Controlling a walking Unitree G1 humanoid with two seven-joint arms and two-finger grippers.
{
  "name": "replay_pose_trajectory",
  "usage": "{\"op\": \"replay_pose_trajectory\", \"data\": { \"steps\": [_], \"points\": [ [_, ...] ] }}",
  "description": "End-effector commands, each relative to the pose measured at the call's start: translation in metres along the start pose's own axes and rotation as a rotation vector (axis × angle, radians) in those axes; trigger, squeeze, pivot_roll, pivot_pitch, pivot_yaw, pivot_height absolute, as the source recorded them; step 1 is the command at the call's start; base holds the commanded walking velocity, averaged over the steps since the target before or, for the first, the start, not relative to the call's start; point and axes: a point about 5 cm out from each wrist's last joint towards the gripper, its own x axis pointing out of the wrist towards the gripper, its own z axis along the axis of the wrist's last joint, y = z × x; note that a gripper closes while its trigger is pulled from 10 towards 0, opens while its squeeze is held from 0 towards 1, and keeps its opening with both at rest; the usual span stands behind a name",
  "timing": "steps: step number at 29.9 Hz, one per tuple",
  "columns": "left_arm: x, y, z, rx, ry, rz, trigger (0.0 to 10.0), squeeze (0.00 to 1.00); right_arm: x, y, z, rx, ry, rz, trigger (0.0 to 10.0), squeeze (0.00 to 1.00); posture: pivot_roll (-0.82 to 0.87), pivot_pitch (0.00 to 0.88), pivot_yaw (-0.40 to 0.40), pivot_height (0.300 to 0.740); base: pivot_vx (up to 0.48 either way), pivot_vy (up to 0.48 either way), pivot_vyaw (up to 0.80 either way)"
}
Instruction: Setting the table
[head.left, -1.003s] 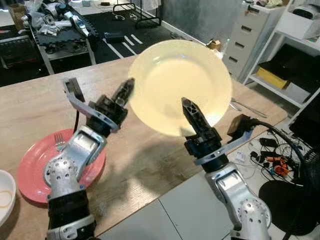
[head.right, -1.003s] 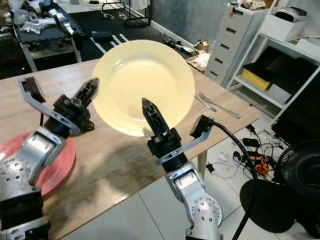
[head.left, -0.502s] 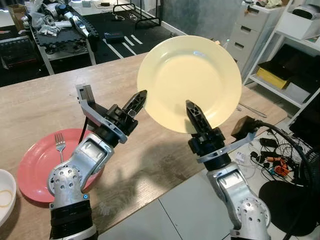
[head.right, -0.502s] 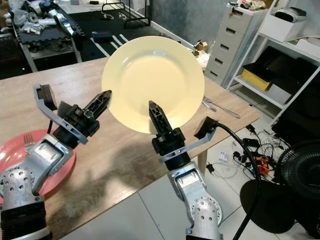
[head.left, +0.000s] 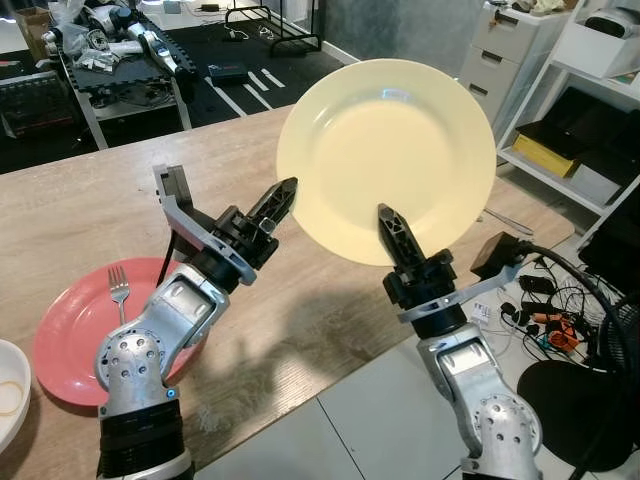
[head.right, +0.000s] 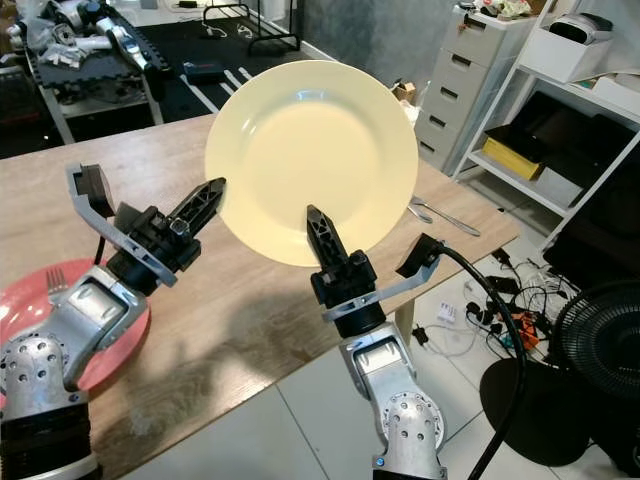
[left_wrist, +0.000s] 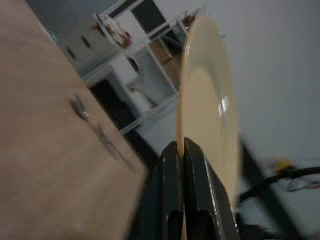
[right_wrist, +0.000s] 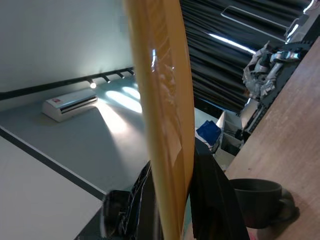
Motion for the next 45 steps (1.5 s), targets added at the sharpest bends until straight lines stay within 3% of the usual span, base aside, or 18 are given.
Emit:
{"op": "replay_pose_trajectory", "data": {
  "steps": [1, 6, 8, 9, 10, 11, 14, 15, 20, 21, 22, 25, 27, 28, 34, 35, 36, 45],
  "points": [
    [-0.005, 0.011, -0.006, 0.108, 0.039, 0.085, 10.0, 0.00, 0.001, 0.004, 0.000, 0.007, -0.037, 0.028, 0.0, 0.00, 0.08, 0.151, 0.054, 0.740, 0.000, 0.000, 0.00],
    [-0.007, 0.010, -0.007, 0.308, 0.095, 0.101, 10.0, 0.00, 0.000, 0.005, 0.002, -0.016, -0.050, 0.022, 0.0, 0.00, 0.08, 0.149, 0.055, 0.740, 0.000, 0.000, 0.00],
    [-0.007, 0.008, -0.007, 0.309, 0.087, 0.093, 10.0, 1.00, -0.001, 0.005, 0.002, -0.030, -0.043, 0.022, 0.0, 0.00, 0.08, 0.147, 0.056, 0.740, 0.000, 0.000, 0.00],
    [-0.006, 0.003, -0.007, 0.322, 0.089, 0.049, 10.0, 1.00, -0.001, 0.006, 0.002, -0.040, -0.033, 0.027, 4.6, 0.00, 0.08, 0.147, 0.056, 0.740, 0.000, 0.000, 0.00],
    [-0.006, 0.003, -0.007, 0.322, 0.089, 0.049, 10.0, 1.00, -0.001, 0.006, 0.002, -0.040, -0.033, 0.027, 4.6, 0.00, 0.08, 0.147, 0.056, 0.740, 0.000, 0.000, 0.00],
    [-0.006, 0.001, -0.006, 0.335, 0.089, 0.039, 10.0, 1.00, -0.001, 0.006, 0.002, -0.042, -0.029, 0.028, 10.0, 0.00, 0.08, 0.147, 0.056, 0.740, 0.000, 0.000, 0.00],
    [-0.004, 0.002, -0.005, 0.392, 0.096, 0.073, 10.0, 1.00, -0.001, 0.007, 0.002, -0.053, -0.020, 0.033, 10.0, 0.00, 0.08, 0.145, 0.055, 0.740, 0.000, 0.000, 0.00],
    [-0.005, 0.000, -0.004, 0.394, 0.103, 0.048, 10.0, 0.00, -0.002, 0.007, 0.003, -0.075, -0.017, 0.024, 10.0, 0.00, 0.08, 0.142, 0.058, 0.740, 0.000, 0.000, 0.00],
    [-0.015, -0.008, 0.000, 0.448, 0.127, -0.031, 10.0, 0.00, -0.005, 0.001, 0.014, -0.171, -0.034, -0.032, 10.0, 0.00, 0.09, 0.138, 0.061, 0.740, 0.000, 0.000, 0.00],
    [-0.016, -0.009, 0.001, 0.456, 0.122, -0.034, 10.0, 0.15, -0.005, 0.000, 0.016, -0.181, -0.038, -0.036, 10.0, 0.00, 0.09, 0.138, 0.061, 0.740, 0.000, 0.000, 0.00],
    [-0.018, -0.009, 0.004, 0.460, 0.115, -0.032, 10.0, 0.87, -0.007, -0.001, 0.019, -0.193, -0.045, -0.042, 10.0, 0.00, 0.09, 0.138, 0.061, 0.740, 0.000, 0.000, 0.00],
    [-0.018, -0.006, 0.008, 0.479, 0.095, 0.009, 10.0, 1.00, -0.008, -0.003, 0.022, -0.207, -0.051, -0.053, 10.0, 0.00, 0.10, 0.133, 0.064, 0.740, 0.000, 0.000, 0.00],
    [-0.017, -0.004, 0.011, 0.485, 0.084, 0.036, 10.0, 1.00, -0.009, -0.004, 0.023, -0.215, -0.054, -0.060, 10.0, 0.00, 0.10, 0.133, 0.064, 0.740, 0.000, 0.000, 0.00],
    [-0.018, -0.005, 0.011, 0.487, 0.085, 0.023, 10.0, 0.00, -0.009, -0.004, 0.024, -0.219, -0.055, -0.061, 10.0, 0.00, 0.10, 0.132, 0.065, 0.740, 0.000, 0.000, 0.00],
    [-0.019, -0.006, 0.012, 0.482, 0.090, 0.001, 10.0, 0.00, -0.010, -0.005, 0.025, -0.230, -0.056, -0.066, 10.0, 0.00, 0.10, 0.133, 0.067, 0.740, 0.000, 0.000, 0.00],
    [-0.020, -0.007, 0.013, 0.479, 0.093, -0.009, 10.0, 0.60, -0.011, -0.006, 0.026, -0.238, -0.062, -0.074, 10.0, 0.00, 0.10, 0.134, 0.068, 0.740, 0.000, 0.000, 0.00],
    [-0.020, -0.005, 0.015, 0.481, 0.093, 0.008, 10.0, 0.00, -0.012, -0.007, 0.029, -0.249, -0.070, -0.086, 10.0, 0.00, 0.10, 0.136, 0.069, 0.740, 0.000, 0.000, 0.00],
    [-0.025, 0.023, 0.006, 0.831, 0.189, 0.229, 10.0, 0.00, -0.022, -0.018, 0.058, -0.537, -0.155, -0.283, 10.0, 0.00, 0.10, 0.140, 0.084, 0.740, 0.000, 0.000, 0.00]
  ]
}}
